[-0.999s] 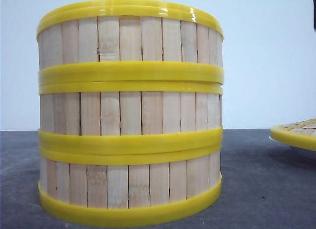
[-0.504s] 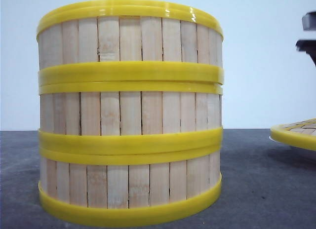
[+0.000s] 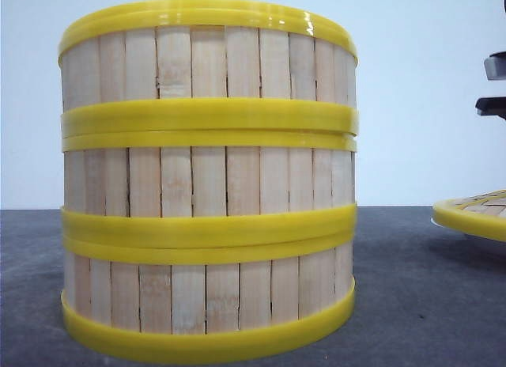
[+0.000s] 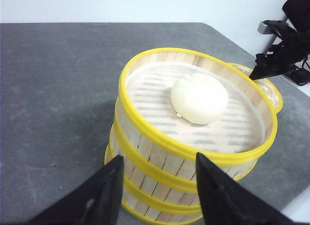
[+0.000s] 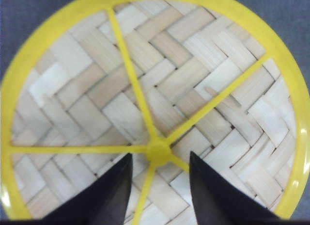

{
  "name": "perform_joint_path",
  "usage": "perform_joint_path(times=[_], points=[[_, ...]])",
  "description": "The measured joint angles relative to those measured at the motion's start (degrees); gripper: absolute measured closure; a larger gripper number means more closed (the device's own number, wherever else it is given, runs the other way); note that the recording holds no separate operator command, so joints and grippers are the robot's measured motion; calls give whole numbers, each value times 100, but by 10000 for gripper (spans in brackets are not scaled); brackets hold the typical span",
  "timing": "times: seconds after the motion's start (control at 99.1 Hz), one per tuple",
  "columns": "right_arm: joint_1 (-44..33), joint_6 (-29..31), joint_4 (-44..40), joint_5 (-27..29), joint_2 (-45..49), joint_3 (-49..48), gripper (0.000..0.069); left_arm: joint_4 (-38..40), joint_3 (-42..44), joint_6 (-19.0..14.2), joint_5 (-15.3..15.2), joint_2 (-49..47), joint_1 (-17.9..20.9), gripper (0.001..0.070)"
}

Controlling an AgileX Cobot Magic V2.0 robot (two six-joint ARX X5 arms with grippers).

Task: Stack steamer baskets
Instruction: 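Grasp the lid rim with the right gripper and lift it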

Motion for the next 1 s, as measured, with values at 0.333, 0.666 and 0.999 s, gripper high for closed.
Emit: perform_joint_path(times=[0.333,0.666,0.999], points=[[-13,0,199,-26,4,0,548,0,0,0,0,0,0,434],[-13,2,74,-72,4,0,619,20,0,0,0,0,0,434],[-13,2,90,-140,4,7,636,20,0,0,-2,0,0,434]])
